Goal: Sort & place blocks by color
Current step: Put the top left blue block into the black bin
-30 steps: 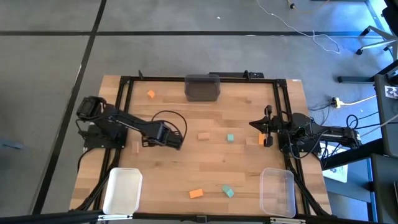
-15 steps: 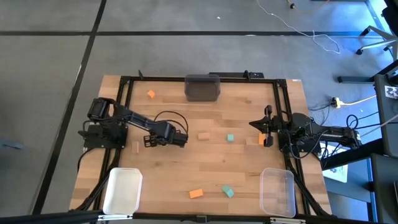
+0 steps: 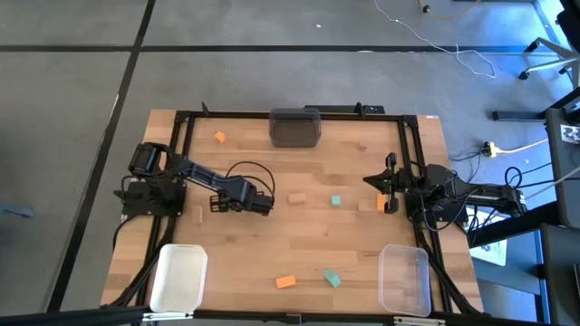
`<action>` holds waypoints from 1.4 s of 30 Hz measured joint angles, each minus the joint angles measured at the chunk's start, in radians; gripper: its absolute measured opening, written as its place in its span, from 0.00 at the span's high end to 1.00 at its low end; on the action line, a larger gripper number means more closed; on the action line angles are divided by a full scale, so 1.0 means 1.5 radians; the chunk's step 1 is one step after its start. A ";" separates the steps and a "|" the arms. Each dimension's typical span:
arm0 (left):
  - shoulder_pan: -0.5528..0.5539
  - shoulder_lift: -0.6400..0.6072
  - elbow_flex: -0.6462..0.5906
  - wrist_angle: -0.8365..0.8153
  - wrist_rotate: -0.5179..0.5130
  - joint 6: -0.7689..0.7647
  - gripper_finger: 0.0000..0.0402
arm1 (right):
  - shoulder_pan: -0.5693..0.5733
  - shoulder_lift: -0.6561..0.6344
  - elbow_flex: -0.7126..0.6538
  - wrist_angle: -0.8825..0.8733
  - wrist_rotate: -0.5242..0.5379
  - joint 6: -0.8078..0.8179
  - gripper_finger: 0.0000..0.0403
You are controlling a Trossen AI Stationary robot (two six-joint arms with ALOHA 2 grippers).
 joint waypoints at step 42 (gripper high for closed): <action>0.022 0.002 -0.001 0.012 0.020 0.061 0.69 | 0.000 0.000 0.000 -0.002 0.018 -0.022 0.97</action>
